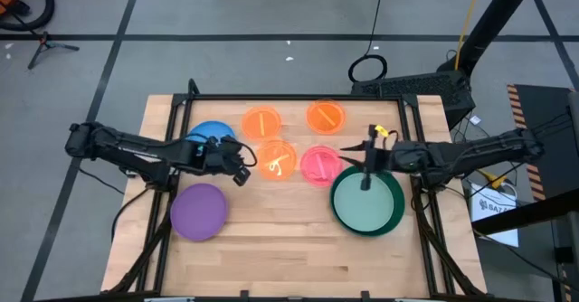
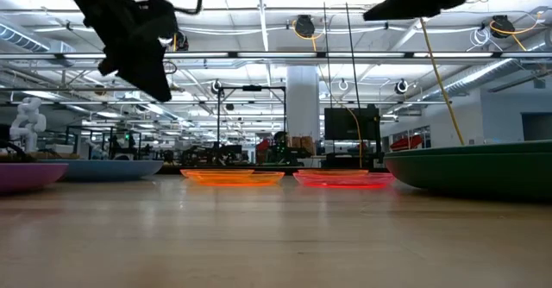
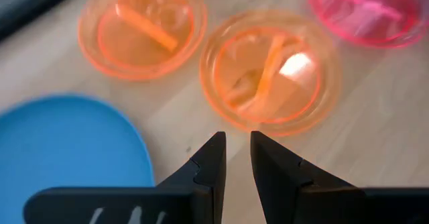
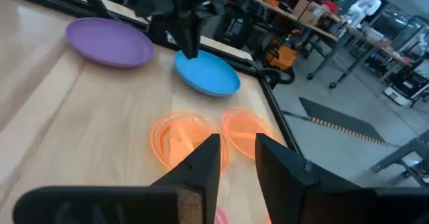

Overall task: Stack plastic plates
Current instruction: Stack the medium blue plate on top of the medium light green plate

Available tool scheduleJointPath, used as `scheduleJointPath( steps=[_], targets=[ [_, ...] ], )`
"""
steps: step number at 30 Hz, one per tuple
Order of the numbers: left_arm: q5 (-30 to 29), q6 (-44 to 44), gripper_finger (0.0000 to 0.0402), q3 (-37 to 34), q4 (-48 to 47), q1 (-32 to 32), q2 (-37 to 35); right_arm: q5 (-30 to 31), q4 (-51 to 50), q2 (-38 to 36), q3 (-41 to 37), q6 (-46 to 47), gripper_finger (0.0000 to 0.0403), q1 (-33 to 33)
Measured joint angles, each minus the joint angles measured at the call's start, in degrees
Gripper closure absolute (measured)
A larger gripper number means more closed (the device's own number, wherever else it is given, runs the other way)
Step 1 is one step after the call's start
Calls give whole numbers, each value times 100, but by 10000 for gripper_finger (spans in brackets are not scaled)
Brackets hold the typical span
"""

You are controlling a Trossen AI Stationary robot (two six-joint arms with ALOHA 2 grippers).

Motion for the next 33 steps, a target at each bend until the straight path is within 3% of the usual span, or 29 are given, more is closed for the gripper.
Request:
scheduleJointPath(
  steps=[6, 12, 17, 23, 33],
  targets=[
    [332, -542, 327, 0, -324, 457, 488, -159, -365, -1044, -152, 8, 316, 14],
    [518, -550, 327, 0, -325, 780, 744, -305, -1094, -1766, -162, 342, 316, 14],
    [518, -1135, 327, 0, -830, 967, 742, -389, -1547, -2001, -164, 436, 316, 14],
    [516, -1475, 327, 0, -1104, 896, 742, -1160, -1645, -2156, -164, 278, 316, 14],
    [424, -1301, 327, 0, -814, 664, 742, -1155, -1379, -2797, -546, 10, 316, -3]
  ],
)
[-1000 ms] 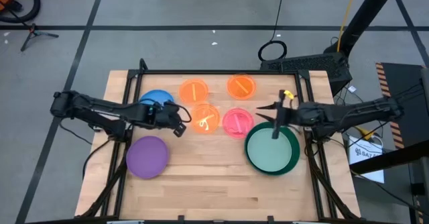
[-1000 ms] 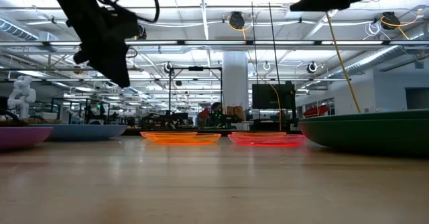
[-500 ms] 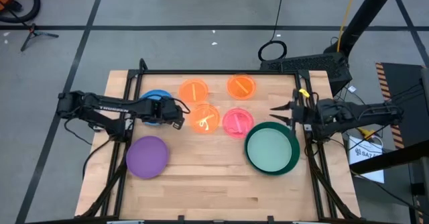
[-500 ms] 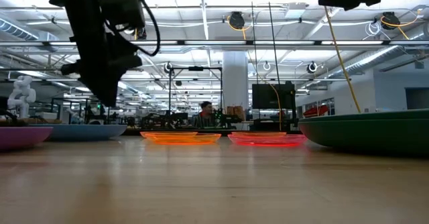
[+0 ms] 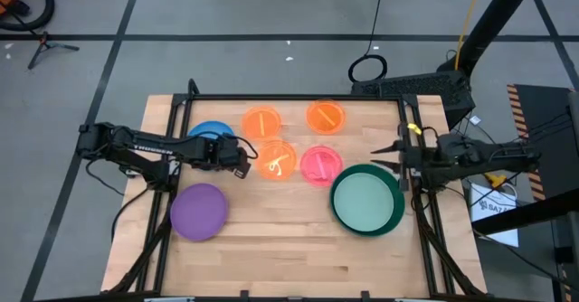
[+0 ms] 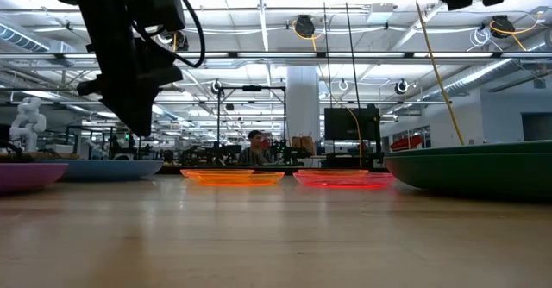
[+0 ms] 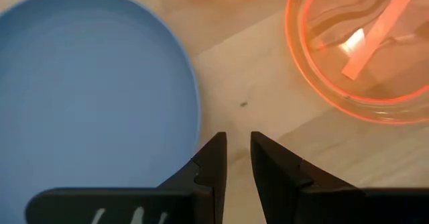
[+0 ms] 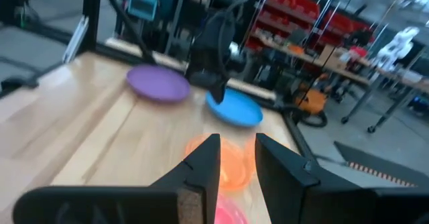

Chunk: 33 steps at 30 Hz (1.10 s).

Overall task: Stack plastic plates
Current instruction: Stack the medium blue plate on top of the medium light green plate

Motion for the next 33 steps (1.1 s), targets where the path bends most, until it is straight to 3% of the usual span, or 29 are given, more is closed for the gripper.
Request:
scheduleJointPath(
  steps=[9, 19, 25, 27, 31, 33],
  targets=[
    [-53, 301, 327, 0, -56, -33, 0, 8, 86, -214, -16, 309, 316, 0],
    [520, 811, 327, 0, -77, -33, -2, 19, 84, -191, -16, 474, 316, 0],
    [522, 1002, 327, 0, -75, -29, -2, 19, 84, -192, -16, 496, 316, 0],
    [546, 1056, 336, 0, -75, -29, -2, 19, 84, -193, -16, 496, 316, 0],
    [665, 1066, 389, 0, -75, -26, -2, 21, 84, -193, -16, 496, 316, 0],
    [667, 1057, 393, 0, -75, -15, -2, 21, 84, -193, -16, 496, 316, 0]
  ],
)
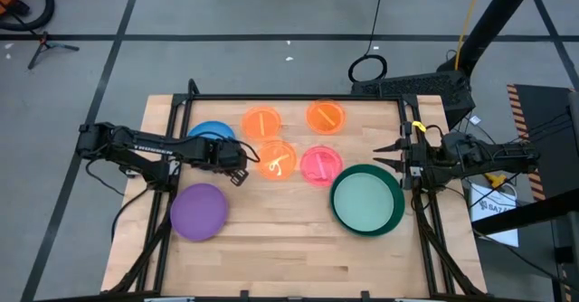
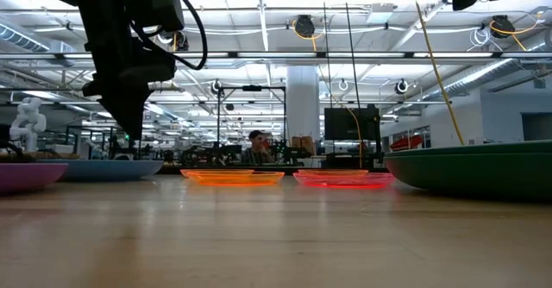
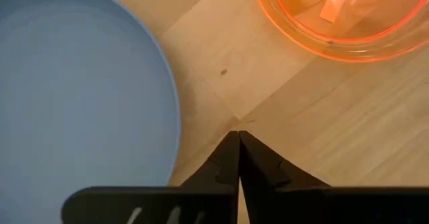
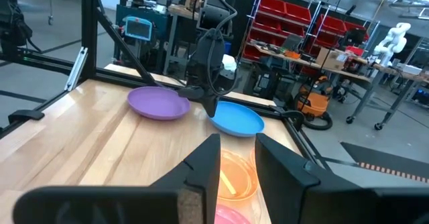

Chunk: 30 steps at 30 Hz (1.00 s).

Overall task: Stack plastic plates
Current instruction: Stack the medium blue plate on top of the medium light green plate

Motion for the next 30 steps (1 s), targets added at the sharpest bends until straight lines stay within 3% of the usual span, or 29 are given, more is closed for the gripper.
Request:
scheduleJointPath(
  steps=[7, 12, 21, 30],
  targets=[
    [80, -221, 385, 0, -1, 95, -2, 0, 0, 0, 0, 0, 316, 0],
    [376, -52, 336, 0, -1, 185, -2, 0, -3, 0, 0, 2, 316, 0],
    [296, 22, 247, 0, -2, 332, -2, 0, -7, 0, 0, 2, 316, 0],
    [5, 81, 234, 0, -278, 521, -2, 0, -42, 0, 0, 22, 316, -2]
  ],
)
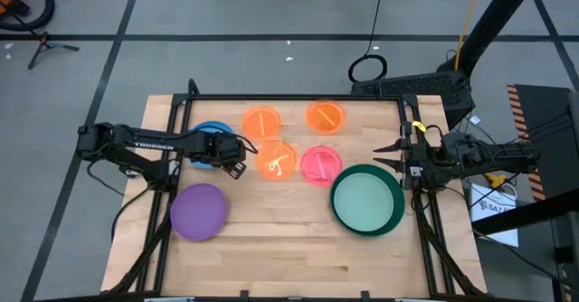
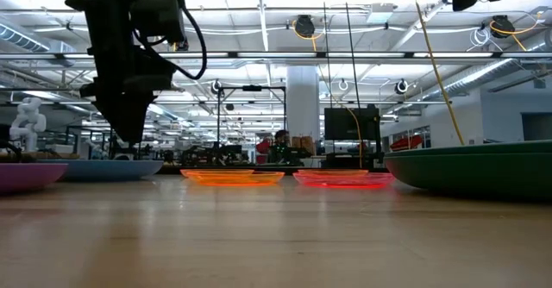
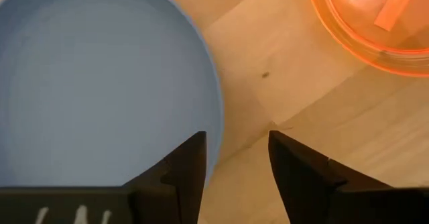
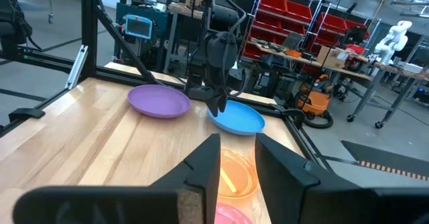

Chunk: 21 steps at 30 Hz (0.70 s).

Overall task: Stack plastic plates
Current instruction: Stack the medium blue plate on top of the medium light green plate

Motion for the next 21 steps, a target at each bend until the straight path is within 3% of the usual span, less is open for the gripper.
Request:
scheduleJointPath(
  steps=[13, 21],
  targets=[
    [-153, 44, 234, -7, 13, 0, 5, 0, -2, 0, 0, 22, 316, 2],
    [-258, 100, 234, -15, 75, 0, 635, 0, -2, 2, 0, 25, 316, -1]
  ],
)
